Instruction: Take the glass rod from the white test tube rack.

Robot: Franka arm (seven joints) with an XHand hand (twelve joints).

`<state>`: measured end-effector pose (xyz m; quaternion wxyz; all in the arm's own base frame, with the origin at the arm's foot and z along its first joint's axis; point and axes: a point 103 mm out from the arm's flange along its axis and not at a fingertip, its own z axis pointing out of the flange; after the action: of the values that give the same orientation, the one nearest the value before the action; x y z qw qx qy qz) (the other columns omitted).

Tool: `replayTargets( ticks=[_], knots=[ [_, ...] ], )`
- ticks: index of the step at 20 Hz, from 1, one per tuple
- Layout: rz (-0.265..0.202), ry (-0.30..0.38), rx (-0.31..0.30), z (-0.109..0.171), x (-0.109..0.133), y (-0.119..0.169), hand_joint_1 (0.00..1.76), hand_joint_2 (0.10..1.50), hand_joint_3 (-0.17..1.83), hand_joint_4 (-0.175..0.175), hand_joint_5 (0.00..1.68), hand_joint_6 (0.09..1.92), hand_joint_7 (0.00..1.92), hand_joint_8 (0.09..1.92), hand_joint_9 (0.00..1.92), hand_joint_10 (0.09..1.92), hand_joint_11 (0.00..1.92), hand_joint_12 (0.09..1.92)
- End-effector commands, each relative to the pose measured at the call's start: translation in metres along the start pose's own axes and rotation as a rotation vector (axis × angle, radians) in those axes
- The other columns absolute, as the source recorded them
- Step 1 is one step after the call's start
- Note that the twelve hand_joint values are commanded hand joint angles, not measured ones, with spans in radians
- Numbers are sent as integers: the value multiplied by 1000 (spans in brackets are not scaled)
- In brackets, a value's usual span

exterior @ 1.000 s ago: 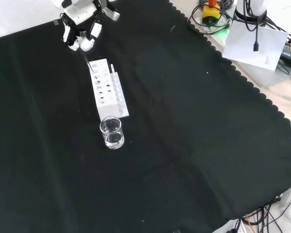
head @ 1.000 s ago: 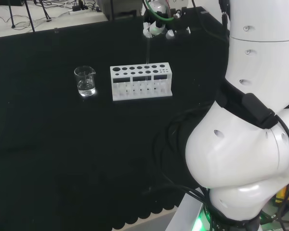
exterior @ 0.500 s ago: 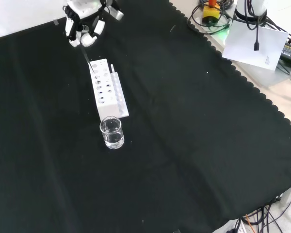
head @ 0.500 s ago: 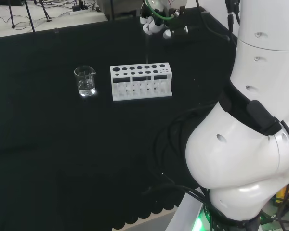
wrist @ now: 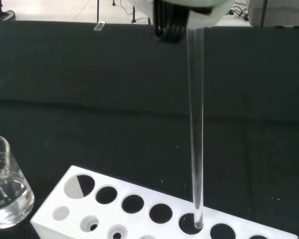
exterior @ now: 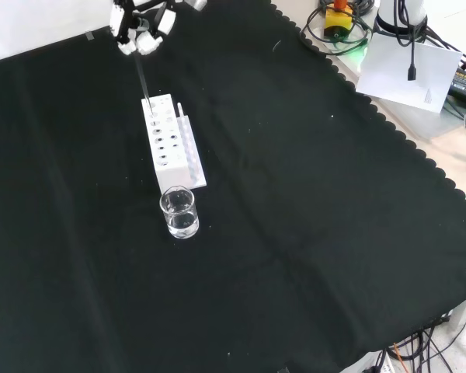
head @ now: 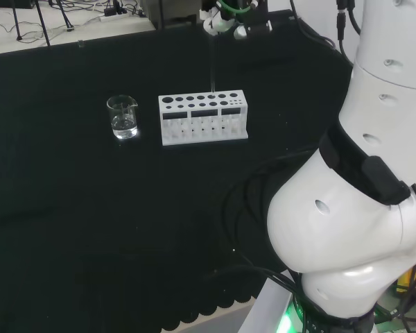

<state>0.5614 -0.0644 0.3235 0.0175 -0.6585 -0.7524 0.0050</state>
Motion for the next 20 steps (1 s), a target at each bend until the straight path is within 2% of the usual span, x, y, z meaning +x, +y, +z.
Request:
replayTargets(
  ticks=[1, 9, 20],
  knots=[
    [-14, 4, -20, -28, 14, -18, 1291, 801, 602, -175, 1033, 770, 1076, 1293, 1654, 970, 1659, 1006],
    [-37, 8, -70, -55, 30, -26, 1291, 798, 605, -175, 1038, 763, 1077, 1294, 1658, 968, 1663, 1007],
    [-41, 18, -117, -75, 30, -39, 1291, 793, 610, -175, 1043, 756, 1079, 1291, 1659, 964, 1661, 1004]
  ],
)
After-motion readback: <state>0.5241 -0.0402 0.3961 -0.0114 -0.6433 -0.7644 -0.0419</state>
